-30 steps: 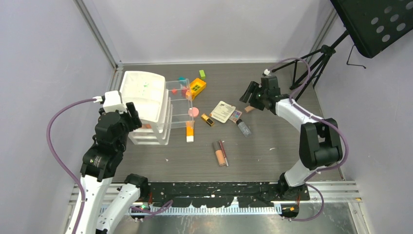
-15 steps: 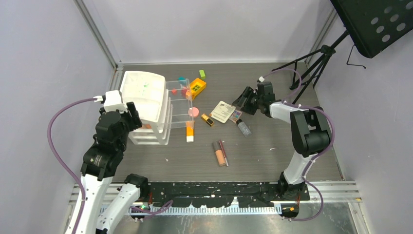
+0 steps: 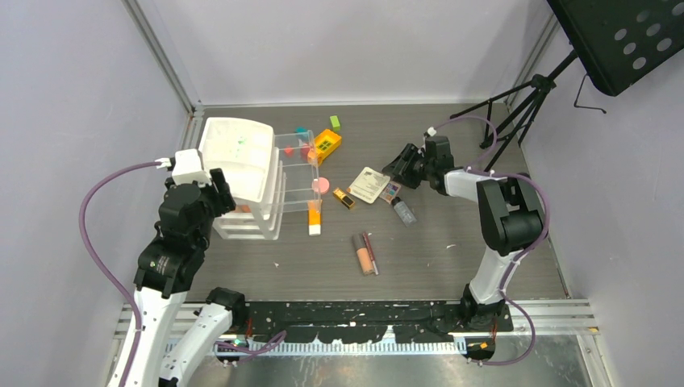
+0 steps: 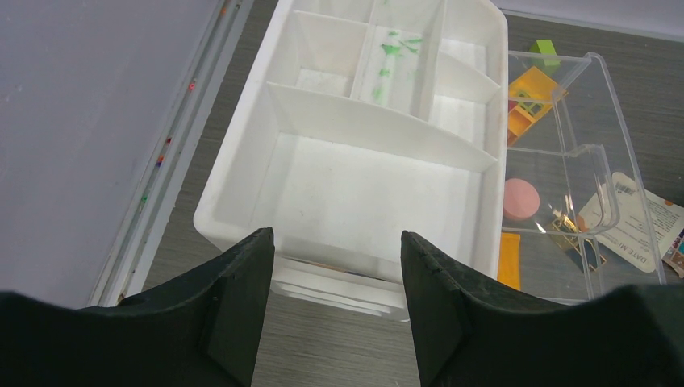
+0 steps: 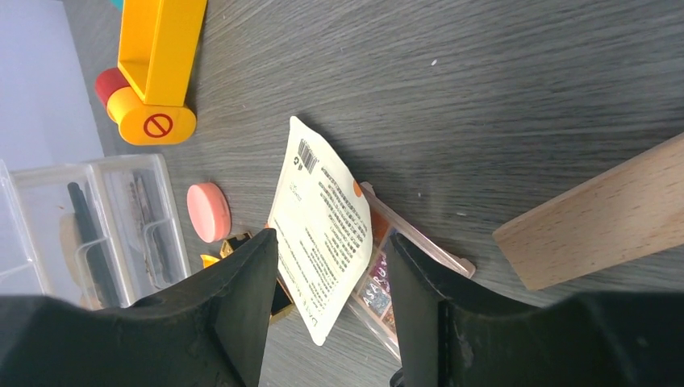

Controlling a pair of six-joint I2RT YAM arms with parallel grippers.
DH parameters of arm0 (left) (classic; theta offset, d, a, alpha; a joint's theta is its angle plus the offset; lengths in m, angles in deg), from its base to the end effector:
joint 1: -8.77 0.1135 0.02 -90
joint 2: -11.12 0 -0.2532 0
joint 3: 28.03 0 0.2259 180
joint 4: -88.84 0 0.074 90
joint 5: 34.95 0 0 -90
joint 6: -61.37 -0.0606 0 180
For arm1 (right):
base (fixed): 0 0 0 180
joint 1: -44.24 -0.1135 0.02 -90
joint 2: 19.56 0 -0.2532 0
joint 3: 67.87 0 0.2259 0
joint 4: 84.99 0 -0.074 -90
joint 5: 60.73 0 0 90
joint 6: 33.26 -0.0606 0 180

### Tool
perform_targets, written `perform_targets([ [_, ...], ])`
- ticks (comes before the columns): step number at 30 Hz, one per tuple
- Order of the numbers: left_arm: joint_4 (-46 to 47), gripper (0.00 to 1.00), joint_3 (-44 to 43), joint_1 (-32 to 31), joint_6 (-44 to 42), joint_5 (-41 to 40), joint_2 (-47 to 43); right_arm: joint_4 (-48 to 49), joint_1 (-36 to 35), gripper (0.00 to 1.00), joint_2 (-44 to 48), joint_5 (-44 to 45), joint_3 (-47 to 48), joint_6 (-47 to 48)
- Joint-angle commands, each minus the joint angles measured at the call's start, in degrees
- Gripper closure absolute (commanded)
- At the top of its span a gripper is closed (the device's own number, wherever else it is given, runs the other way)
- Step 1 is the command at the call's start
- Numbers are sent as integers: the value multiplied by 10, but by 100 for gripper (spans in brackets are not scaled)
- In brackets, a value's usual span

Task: Organize the makeup
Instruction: Pick up the makeup from the center of the board.

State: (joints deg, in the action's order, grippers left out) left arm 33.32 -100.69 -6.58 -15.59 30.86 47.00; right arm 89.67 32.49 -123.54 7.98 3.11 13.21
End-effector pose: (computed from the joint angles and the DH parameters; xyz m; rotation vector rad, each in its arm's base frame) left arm 0.1206 -0.0073 0.3556 -0.2464 1.8523 0.0591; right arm 0.3607 0.0975 0.1552 0.4369 2.3144 0.9173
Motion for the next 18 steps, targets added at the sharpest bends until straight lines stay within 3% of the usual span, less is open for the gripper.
perform_targets([
  [1,23,39,2,3,0,5,2,32,3,44,-9,-8,-5,-6],
  [18,23,39,1,2,0,5,0,53,3,50,-36,-29,-9,-21],
])
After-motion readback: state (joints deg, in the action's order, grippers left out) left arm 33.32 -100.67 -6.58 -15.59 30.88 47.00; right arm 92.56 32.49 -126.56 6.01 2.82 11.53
